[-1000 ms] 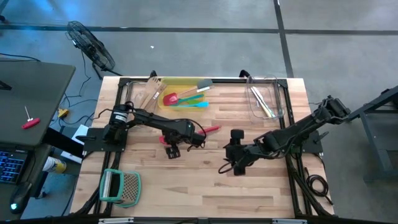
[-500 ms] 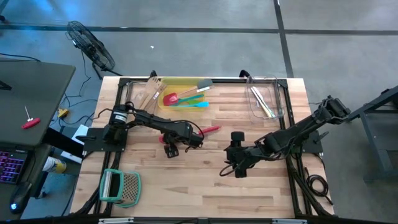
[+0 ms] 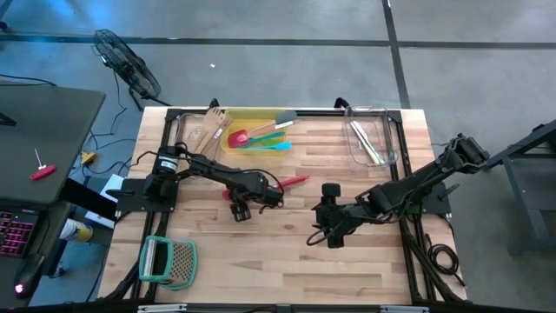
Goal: Pick & Place Kitchen Items
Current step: Put the red serving spoon into the left transparent bin
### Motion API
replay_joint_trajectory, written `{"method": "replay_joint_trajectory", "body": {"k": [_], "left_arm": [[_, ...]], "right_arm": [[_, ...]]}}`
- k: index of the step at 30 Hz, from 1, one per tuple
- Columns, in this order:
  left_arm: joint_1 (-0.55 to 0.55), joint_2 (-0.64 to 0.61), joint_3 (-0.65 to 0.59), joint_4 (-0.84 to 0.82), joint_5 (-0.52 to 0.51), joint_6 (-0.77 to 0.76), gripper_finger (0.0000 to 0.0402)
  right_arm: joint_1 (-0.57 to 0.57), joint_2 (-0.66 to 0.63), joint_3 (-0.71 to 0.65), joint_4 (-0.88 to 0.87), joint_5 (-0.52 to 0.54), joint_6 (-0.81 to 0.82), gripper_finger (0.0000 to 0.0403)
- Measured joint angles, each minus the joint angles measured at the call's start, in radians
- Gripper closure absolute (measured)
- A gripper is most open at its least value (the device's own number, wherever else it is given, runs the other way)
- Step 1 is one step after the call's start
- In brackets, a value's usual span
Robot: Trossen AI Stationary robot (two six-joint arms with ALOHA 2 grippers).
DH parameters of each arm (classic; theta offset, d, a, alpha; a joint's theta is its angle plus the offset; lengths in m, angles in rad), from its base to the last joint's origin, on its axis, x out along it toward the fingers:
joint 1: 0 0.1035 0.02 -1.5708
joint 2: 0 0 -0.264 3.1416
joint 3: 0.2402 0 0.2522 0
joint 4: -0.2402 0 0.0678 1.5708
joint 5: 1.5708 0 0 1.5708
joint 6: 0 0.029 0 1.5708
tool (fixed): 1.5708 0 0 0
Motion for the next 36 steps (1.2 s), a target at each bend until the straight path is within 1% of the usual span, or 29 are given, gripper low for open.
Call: {"method": "replay_joint_trajectory", "body": {"k": [4,8,11,14,15,21,23,28,33,36], "left_arm": [[0.000,0.000,-0.023,0.032,0.003,0.003,0.0180],[0.000,0.000,-0.033,0.047,0.013,0.006,0.0236],[0.000,0.000,-0.033,0.049,0.021,0.008,0.0291],[0.001,0.000,-0.033,0.042,0.020,0.037,0.0361],[0.001,-0.001,-0.033,0.041,0.028,0.053,0.0375],[0.000,-0.002,-0.030,0.028,0.043,0.053,0.0376],[-0.001,-0.001,-0.022,0.006,0.067,0.051,0.0376],[-0.023,0.000,0.045,-0.022,0.118,0.053,0.0376],[-0.062,0.000,0.173,-0.086,0.074,0.060,0.0376],[-0.090,0.000,0.264,-0.188,0.011,0.052,0.0376]], "right_arm": [[0.000,0.000,0.000,0.000,0.003,-0.005,0.0184],[0.000,0.000,0.000,0.000,0.003,-0.010,0.0184],[0.000,0.000,0.000,0.000,0.003,-0.011,0.0184],[0.000,0.000,0.000,0.000,0.006,-0.011,0.0184],[0.000,0.000,0.000,0.000,0.006,-0.011,0.0184],[0.000,0.000,0.000,0.000,0.006,-0.011,0.0184],[0.000,0.000,0.000,0.000,0.006,-0.011,0.0184],[0.000,0.000,0.000,0.018,0.003,-0.023,0.0184],[0.007,0.000,0.000,0.043,0.001,-0.061,0.0184],[0.008,0.000,0.000,0.042,-0.004,-0.063,0.0184]]}}
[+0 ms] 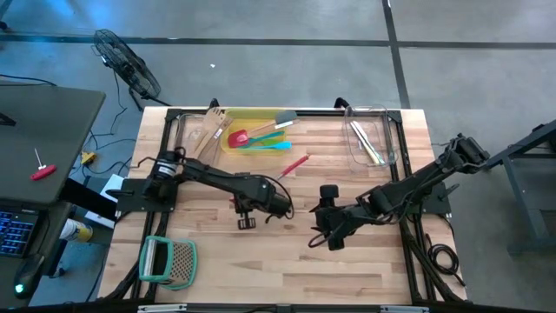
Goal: Pick & Place Kitchen Items
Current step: Put the red serving spoon into the left transparent bin
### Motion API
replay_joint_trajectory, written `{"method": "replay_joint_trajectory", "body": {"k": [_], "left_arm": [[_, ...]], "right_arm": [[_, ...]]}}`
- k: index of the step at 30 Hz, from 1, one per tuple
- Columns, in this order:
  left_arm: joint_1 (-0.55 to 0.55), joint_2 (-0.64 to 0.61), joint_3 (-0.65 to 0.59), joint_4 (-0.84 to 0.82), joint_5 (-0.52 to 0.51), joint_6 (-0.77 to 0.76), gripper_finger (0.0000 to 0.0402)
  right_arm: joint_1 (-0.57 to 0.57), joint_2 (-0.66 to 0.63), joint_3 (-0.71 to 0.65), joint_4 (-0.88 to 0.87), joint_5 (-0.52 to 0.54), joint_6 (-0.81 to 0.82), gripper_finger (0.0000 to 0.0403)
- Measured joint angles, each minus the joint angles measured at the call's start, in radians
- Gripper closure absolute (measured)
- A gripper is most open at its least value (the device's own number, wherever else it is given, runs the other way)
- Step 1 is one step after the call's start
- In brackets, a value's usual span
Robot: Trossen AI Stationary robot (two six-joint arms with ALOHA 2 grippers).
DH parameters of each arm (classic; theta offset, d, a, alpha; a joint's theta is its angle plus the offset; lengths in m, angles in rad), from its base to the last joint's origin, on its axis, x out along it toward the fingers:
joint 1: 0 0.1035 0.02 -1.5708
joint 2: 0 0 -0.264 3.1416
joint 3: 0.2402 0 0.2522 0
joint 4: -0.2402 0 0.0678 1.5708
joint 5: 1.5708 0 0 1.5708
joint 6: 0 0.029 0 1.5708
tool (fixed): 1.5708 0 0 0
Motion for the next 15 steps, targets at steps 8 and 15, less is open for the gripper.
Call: {"method": "replay_joint_trajectory", "body": {"k": [8,15], "left_arm": [[-0.028,-0.049,0.186,-0.089,-0.151,-0.055,0.0376],[0.002,-0.209,0.194,-0.076,-0.368,-0.112,0.0376]], "right_arm": [[0.044,0.000,0.000,0.024,-0.017,-0.026,0.0184],[0.079,0.000,0.000,0.030,-0.001,-0.026,0.0184]]}}
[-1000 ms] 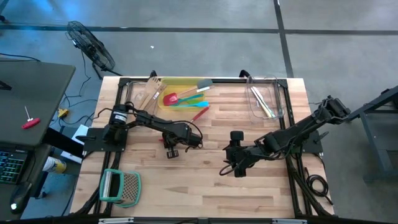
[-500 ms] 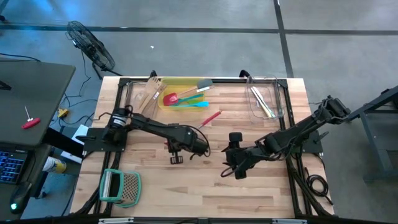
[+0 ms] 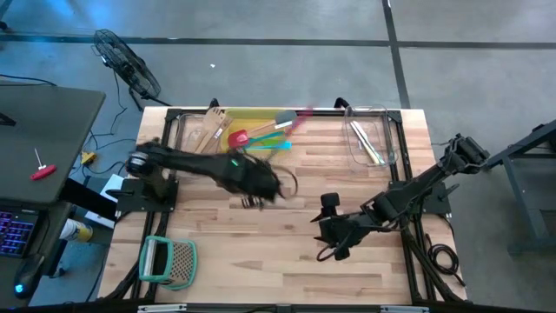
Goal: Pick & Place Kitchen Items
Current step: Put the red serving spoon into the left transparent bin
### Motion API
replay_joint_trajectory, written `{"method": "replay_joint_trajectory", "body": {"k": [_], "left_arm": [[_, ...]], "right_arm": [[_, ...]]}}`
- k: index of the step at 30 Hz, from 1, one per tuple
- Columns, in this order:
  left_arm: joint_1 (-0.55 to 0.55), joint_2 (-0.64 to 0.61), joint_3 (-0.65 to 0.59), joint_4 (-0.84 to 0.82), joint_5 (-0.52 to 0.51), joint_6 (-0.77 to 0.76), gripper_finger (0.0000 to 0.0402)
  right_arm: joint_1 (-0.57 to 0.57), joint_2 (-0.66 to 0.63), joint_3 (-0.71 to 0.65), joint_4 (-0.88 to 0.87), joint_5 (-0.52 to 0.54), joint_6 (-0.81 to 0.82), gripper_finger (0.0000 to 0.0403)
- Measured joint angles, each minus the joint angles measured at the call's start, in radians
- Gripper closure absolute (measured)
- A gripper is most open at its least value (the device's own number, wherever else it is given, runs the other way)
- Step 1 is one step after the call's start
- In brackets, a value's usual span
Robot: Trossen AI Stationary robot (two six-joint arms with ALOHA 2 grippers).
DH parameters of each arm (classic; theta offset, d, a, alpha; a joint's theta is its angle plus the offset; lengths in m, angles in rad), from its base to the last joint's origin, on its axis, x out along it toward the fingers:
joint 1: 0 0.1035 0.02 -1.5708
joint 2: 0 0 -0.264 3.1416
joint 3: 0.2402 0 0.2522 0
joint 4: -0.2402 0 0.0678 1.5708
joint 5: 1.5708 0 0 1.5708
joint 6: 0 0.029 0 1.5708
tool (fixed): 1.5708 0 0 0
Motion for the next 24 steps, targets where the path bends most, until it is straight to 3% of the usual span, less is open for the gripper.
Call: {"method": "replay_joint_trajectory", "body": {"k": [5,12,18,24], "left_arm": [[0.062,-0.168,-0.067,-0.005,-0.109,-0.075,0.0376],[0.193,-0.431,-0.289,-0.008,-0.139,-0.207,0.0376],[0.273,-0.613,-0.546,-0.011,-0.065,-0.360,0.0376],[0.278,-0.649,-0.718,-0.006,-0.009,-0.393,0.0376]], "right_arm": [[0.035,0.000,0.000,-0.001,0.074,0.000,0.0184],[0.051,0.000,0.000,-0.005,0.089,0.009,0.0184],[0.050,0.000,0.000,-0.009,0.087,0.011,0.0184],[0.042,0.000,0.000,-0.009,0.084,0.007,0.0184]]}}
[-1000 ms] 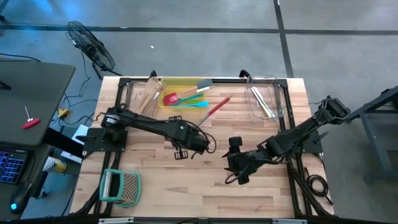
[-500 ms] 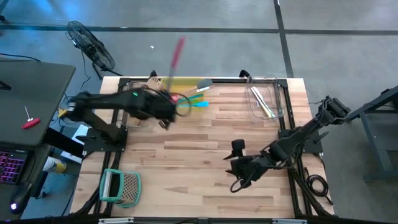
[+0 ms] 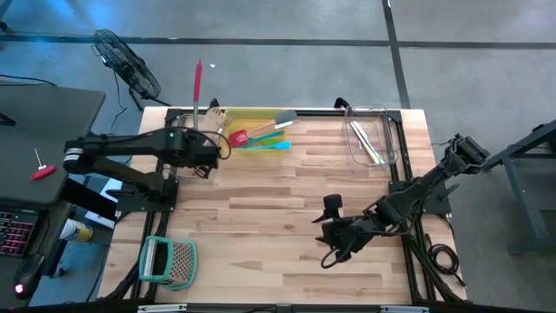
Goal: Pick & Place Kitchen Items
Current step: Put the red serving spoon into the left transparent bin
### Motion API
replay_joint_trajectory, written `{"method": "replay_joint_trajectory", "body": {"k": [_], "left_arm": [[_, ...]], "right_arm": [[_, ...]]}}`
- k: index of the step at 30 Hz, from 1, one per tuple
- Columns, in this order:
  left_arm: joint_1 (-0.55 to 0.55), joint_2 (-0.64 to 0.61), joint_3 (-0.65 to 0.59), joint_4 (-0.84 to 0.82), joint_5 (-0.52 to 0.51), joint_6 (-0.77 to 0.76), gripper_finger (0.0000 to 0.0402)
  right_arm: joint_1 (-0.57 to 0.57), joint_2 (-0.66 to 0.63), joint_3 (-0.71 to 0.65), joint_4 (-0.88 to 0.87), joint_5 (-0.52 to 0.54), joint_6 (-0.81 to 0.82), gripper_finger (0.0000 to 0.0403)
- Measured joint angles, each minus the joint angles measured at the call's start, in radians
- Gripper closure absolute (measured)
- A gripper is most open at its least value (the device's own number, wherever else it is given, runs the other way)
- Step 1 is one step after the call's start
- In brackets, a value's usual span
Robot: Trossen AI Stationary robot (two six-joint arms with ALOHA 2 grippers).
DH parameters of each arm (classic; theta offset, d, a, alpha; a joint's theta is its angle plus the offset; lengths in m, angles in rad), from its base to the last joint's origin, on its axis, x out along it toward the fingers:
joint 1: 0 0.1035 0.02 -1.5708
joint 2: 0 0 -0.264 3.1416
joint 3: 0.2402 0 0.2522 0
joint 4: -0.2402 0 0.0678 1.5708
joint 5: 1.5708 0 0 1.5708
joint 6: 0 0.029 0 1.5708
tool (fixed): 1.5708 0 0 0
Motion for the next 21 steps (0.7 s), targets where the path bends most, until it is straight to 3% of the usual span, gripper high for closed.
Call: {"method": "replay_joint_trajectory", "body": {"k": [5,10,21], "left_arm": [[0.007,0.000,-0.107,0.000,0.020,-0.037,0.0376],[0.045,0.000,-0.203,0.012,0.106,-0.038,0.0376],[0.141,0.000,-0.328,0.280,0.116,0.160,0.0376]], "right_arm": [[-0.007,0.000,0.000,0.001,-0.005,0.005,0.0184],[-0.006,0.000,0.000,0.011,-0.006,0.005,0.0184],[-0.007,0.000,0.000,0.041,-0.024,-0.002,0.0184]]}}
